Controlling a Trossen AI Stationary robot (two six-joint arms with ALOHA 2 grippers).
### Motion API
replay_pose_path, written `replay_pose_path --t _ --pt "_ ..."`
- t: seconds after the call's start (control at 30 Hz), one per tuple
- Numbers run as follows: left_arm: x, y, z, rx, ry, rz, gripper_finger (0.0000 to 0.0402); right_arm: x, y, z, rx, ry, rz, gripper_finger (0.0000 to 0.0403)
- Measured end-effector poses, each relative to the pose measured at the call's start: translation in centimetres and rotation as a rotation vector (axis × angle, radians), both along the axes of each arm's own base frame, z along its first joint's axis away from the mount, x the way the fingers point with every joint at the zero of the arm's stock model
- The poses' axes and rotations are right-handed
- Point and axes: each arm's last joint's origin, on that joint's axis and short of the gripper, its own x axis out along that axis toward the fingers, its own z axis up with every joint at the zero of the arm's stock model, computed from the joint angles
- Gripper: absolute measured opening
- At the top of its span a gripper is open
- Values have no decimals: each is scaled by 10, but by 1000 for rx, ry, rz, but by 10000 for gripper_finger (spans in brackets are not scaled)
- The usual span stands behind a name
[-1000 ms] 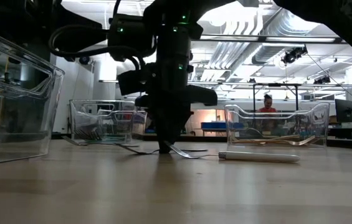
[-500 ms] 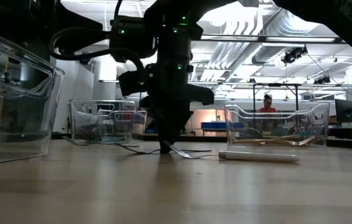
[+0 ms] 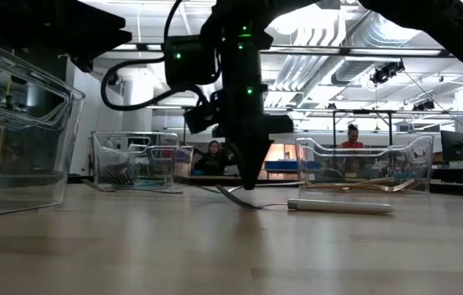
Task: Sort silverware by color (type)
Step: Put the black fork into the bottom right transparent bin
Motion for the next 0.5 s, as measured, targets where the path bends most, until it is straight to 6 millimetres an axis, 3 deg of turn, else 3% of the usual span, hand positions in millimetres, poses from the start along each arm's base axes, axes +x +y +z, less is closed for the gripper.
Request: replay_pose_path --t 0.5 --pt "-11 -3 2 4 17 -10 146 -10 2 4 33 64 -35 0"
